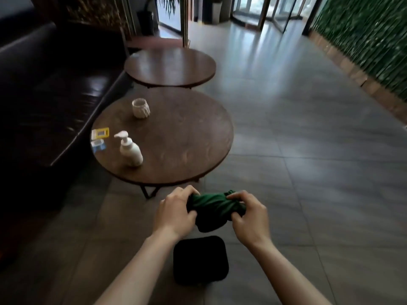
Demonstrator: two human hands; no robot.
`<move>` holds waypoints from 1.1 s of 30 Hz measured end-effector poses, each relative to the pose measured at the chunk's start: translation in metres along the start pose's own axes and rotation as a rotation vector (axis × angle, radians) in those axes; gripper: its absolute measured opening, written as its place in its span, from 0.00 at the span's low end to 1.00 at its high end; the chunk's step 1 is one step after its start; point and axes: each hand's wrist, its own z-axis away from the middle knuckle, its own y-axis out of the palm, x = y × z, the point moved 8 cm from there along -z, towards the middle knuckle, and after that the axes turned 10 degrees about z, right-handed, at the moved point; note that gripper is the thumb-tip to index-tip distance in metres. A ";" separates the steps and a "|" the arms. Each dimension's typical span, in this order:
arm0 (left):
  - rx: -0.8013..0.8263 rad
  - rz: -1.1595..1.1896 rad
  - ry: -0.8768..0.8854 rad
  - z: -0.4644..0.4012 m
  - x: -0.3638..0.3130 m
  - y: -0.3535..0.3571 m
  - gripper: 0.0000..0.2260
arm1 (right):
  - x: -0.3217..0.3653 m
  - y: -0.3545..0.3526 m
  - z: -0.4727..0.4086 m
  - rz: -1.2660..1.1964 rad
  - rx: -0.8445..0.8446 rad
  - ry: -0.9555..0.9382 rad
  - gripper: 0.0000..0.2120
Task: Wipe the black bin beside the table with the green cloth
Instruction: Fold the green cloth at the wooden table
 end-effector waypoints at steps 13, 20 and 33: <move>0.032 0.290 -0.413 0.038 0.195 0.201 0.14 | -0.179 0.185 0.066 -0.112 0.318 0.260 0.17; -0.003 0.454 -0.425 0.003 0.256 0.274 0.13 | -0.231 0.262 0.044 -0.323 0.416 0.286 0.23; -0.060 0.933 -0.316 -0.094 0.332 0.357 0.12 | -0.304 0.371 -0.057 -0.380 0.326 -0.058 0.43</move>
